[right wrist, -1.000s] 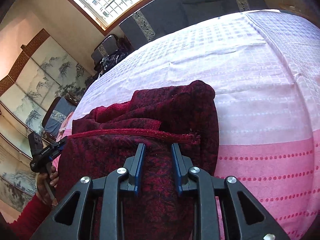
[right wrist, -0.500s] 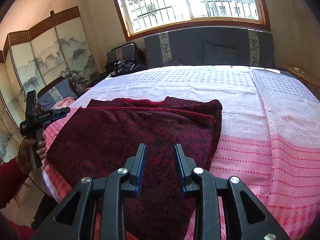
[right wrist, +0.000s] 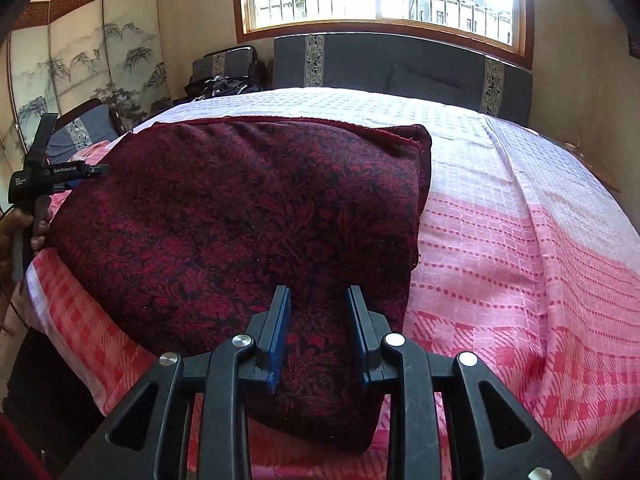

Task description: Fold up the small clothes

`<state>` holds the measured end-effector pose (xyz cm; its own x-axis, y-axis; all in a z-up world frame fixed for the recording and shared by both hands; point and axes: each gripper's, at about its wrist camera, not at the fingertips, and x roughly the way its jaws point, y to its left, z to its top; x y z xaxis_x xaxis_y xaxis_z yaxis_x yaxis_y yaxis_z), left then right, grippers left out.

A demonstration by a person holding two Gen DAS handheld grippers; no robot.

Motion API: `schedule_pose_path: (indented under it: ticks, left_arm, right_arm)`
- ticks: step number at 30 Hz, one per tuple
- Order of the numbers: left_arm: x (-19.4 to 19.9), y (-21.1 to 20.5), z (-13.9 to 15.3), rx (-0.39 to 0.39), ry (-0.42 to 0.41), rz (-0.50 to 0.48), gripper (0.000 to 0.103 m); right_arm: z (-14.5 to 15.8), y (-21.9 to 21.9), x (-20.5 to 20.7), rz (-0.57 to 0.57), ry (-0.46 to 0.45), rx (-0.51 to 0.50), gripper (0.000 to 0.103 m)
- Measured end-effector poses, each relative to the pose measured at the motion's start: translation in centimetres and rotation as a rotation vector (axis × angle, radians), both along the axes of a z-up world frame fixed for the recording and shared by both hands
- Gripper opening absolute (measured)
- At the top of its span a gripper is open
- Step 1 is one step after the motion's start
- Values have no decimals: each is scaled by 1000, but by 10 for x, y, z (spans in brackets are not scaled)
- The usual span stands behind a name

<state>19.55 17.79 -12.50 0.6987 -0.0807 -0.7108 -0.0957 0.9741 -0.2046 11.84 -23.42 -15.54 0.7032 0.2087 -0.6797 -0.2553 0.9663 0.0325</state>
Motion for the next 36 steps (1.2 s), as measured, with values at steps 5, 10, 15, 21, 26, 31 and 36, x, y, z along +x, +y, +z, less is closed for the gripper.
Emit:
schedule_pose_path:
  ticks: [5, 10, 15, 21, 26, 31, 36]
  left_arm:
    - [-58, -33, 35, -90, -101, -124, 70]
    - [-107, -104, 35, -64, -146, -366, 65]
    - [-106, -125, 2, -82, -53, -401, 48]
    - [-109, -127, -4, -44, -61, -410, 45]
    - [-111, -120, 42, -27, -145, -427, 45]
    - [-40, -96, 83, 46, -215, -344, 51]
    - [52, -53, 54, -57, -50, -251, 51]
  right_arm:
    - [45, 20, -32, 66, -115, 28, 29]
    - [56, 80, -42, 232, -115, 112, 20]
    - [18, 115, -19, 233, -23, 100, 11]
    - [-3, 124, -19, 219, 9, 62, 11]
    - [31, 109, -14, 239, 6, 133, 11]
    - [69, 62, 49, 125, -6, 124, 15]
    - [56, 17, 134, 3, 114, 165, 15]
